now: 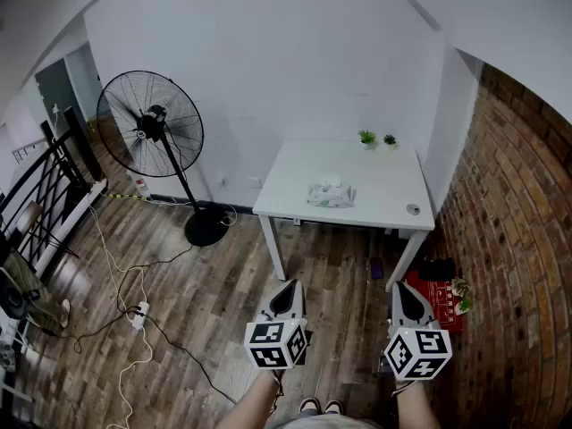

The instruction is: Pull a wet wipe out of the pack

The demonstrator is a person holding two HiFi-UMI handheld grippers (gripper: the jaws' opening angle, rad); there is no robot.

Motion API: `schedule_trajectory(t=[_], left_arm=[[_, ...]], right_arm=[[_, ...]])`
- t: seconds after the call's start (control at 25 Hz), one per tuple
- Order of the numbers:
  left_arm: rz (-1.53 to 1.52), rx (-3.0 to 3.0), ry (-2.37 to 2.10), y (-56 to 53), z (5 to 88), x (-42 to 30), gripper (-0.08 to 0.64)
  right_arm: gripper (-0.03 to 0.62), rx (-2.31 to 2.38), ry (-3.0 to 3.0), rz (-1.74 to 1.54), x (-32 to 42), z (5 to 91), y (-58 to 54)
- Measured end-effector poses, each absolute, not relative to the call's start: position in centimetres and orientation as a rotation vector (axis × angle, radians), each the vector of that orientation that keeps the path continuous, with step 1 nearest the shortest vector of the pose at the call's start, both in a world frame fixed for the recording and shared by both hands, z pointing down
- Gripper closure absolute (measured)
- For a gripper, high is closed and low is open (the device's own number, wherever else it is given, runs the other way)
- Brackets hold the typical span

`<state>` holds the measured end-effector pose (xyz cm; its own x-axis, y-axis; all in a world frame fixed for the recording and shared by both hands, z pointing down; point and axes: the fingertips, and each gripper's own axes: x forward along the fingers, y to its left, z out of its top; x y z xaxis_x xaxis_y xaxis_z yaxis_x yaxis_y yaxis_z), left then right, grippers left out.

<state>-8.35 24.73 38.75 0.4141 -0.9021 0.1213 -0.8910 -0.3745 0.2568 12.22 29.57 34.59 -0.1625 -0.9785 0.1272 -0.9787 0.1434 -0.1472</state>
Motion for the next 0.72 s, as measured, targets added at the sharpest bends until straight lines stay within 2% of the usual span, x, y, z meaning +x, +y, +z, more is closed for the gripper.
schedule_trajectory(t=[0.72], left_arm=[[-0.045, 2.381, -1.569, 25.43, 39.25, -7.95, 0.560]], right_arm=[[0.591, 2.032, -2.381, 0.322, 12.54, 35.06, 30.25]])
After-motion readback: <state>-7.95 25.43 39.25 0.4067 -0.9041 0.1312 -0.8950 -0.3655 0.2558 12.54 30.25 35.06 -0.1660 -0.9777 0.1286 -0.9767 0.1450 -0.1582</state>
